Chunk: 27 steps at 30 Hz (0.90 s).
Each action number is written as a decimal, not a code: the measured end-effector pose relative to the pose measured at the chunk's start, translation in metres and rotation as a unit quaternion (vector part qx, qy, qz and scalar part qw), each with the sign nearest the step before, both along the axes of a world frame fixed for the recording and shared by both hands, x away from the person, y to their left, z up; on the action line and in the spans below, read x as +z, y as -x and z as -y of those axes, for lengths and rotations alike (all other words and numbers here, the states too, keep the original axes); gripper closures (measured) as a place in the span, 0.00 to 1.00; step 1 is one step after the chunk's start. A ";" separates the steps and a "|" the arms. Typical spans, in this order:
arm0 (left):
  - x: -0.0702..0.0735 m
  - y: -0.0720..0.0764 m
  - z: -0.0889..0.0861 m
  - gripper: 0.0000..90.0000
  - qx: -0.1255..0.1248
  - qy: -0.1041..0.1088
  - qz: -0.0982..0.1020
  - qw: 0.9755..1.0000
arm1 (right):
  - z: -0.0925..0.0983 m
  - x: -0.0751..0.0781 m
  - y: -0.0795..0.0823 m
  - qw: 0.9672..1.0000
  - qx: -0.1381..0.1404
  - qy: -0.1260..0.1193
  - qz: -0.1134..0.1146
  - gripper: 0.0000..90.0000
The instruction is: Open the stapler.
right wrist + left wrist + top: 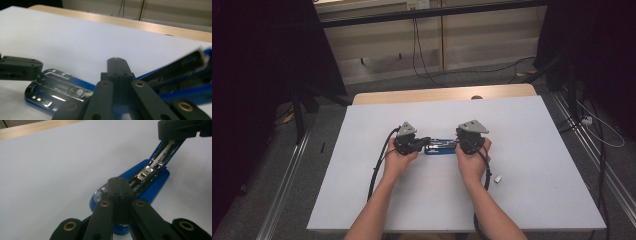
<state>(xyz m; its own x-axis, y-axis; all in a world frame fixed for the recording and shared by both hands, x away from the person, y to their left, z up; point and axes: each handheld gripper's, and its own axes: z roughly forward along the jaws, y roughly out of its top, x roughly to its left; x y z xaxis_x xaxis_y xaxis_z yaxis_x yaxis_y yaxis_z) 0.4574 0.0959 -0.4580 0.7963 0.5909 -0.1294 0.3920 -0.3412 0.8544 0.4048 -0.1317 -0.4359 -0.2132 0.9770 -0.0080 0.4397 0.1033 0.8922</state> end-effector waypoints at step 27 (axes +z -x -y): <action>0.003 -0.005 -0.008 0.96 -0.016 0.048 -0.019 0.999 | 0.040 -0.015 0.001 0.999 0.030 -0.015 -0.041 1.00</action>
<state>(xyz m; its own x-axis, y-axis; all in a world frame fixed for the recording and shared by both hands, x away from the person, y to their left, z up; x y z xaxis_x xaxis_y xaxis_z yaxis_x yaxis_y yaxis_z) 0.4620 0.1034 -0.4549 0.8074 0.5492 -0.2156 0.4158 -0.2703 0.8683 0.4040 -0.1713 -0.4513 -0.2697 0.9621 0.0405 0.5056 0.1057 0.8563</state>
